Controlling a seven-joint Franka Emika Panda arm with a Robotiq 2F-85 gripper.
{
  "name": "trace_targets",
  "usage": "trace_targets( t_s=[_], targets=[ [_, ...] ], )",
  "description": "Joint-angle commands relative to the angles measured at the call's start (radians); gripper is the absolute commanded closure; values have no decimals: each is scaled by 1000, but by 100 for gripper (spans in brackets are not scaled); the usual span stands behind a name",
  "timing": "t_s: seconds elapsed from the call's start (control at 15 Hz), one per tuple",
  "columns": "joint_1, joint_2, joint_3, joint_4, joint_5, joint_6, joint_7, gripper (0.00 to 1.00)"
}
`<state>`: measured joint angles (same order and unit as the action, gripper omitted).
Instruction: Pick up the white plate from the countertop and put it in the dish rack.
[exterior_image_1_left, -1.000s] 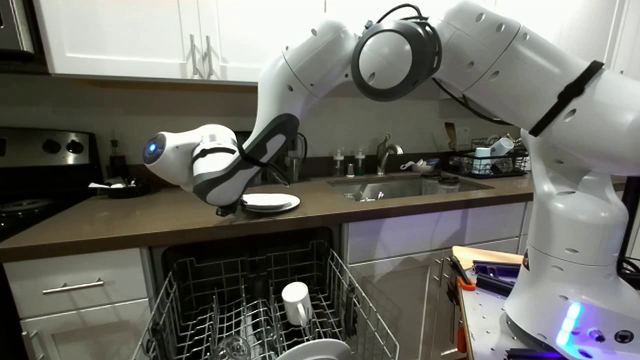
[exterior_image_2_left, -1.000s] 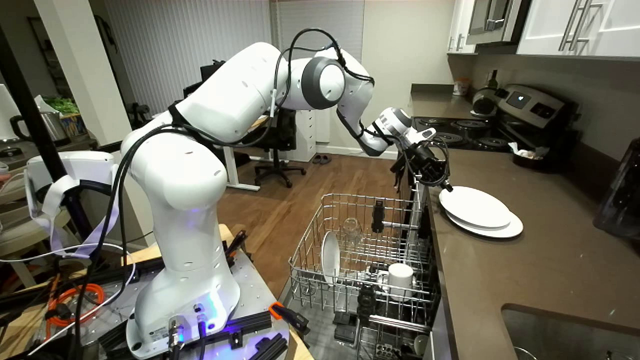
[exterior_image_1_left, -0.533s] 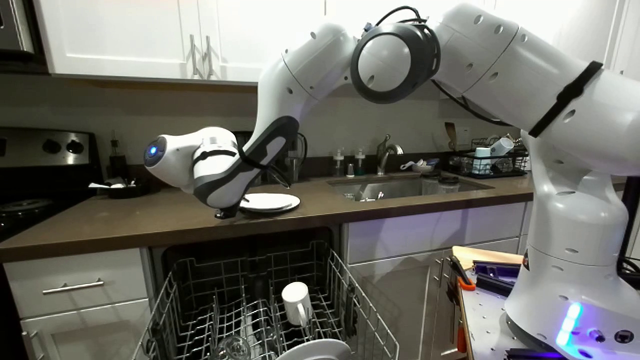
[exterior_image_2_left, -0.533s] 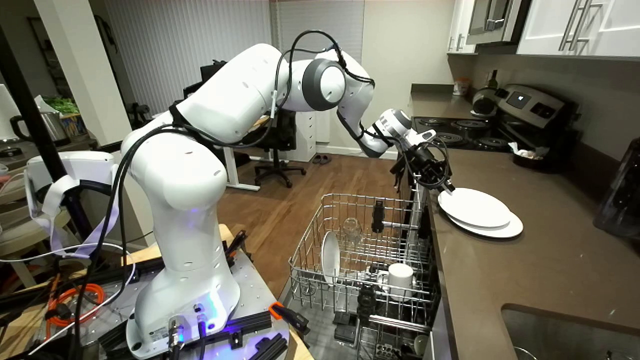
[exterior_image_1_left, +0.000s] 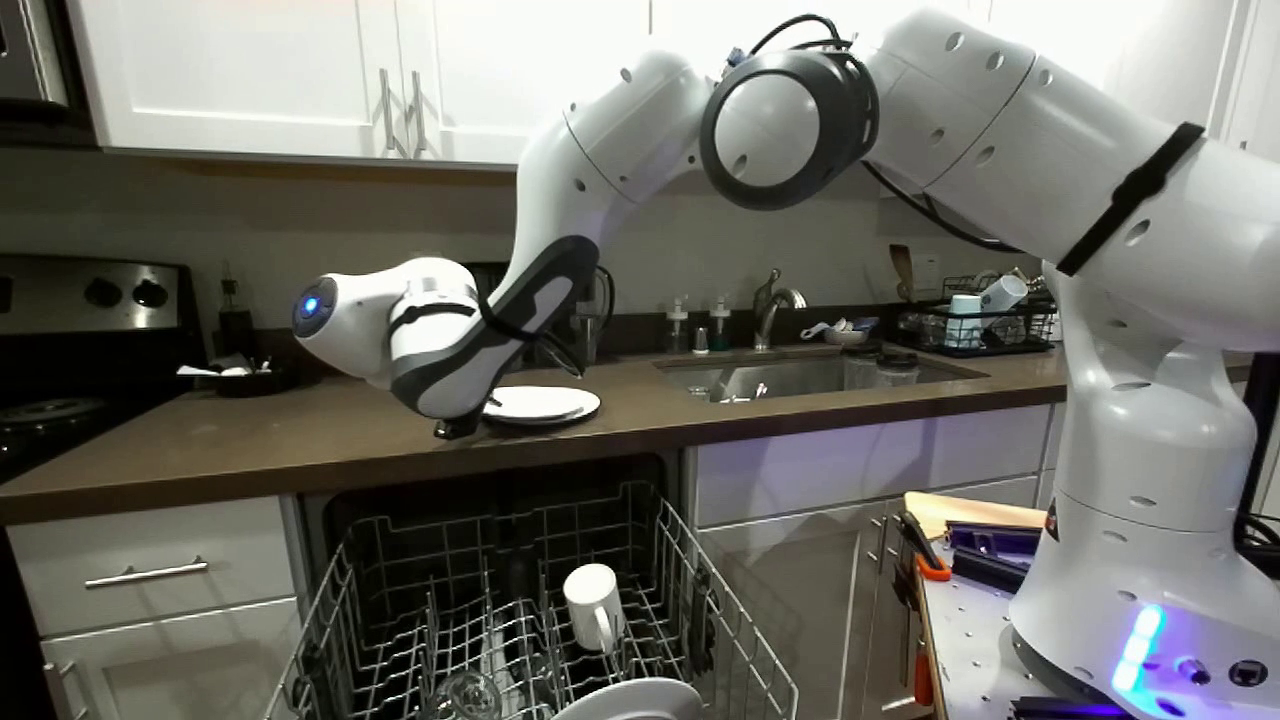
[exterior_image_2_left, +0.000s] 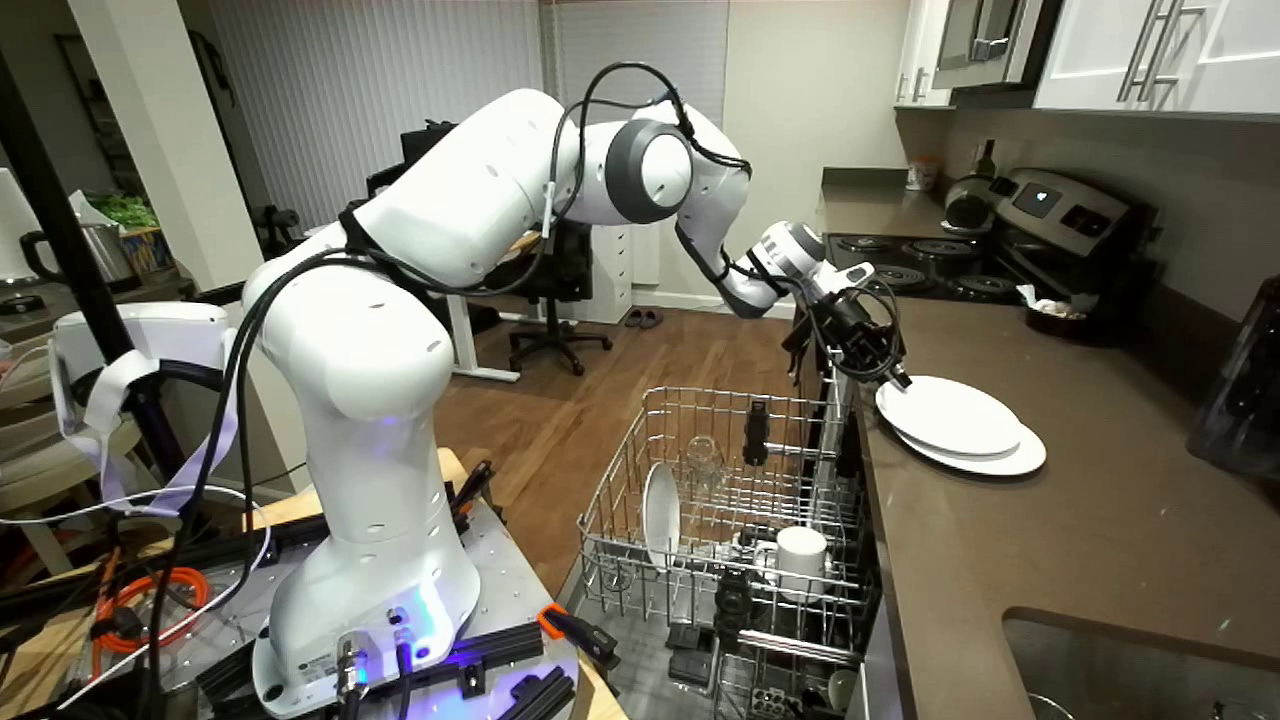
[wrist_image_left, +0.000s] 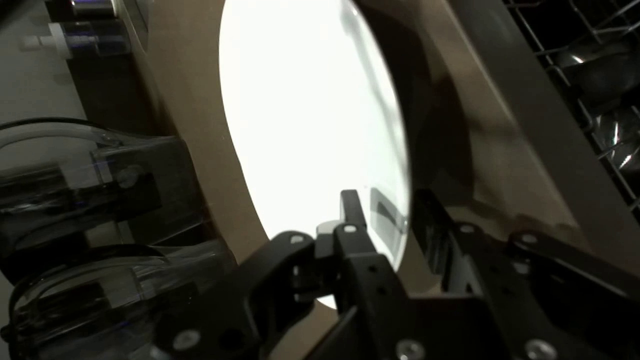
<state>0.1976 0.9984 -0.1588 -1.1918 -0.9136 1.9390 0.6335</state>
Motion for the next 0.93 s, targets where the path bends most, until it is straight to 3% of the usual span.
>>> trace_targets(
  t_s=[0.0, 0.07, 0.13, 0.33, 0.87],
  targets=[
    [-7, 11, -5, 15, 6, -18, -32, 64],
    [-7, 12, -7, 13, 3, -16, -33, 65],
    [-7, 13, -8, 12, 3, -16, -33, 86],
    [-4, 6, -13, 8, -1, -14, -33, 95],
    [57, -7, -33, 28, -62, -152, -33, 94]
  ],
)
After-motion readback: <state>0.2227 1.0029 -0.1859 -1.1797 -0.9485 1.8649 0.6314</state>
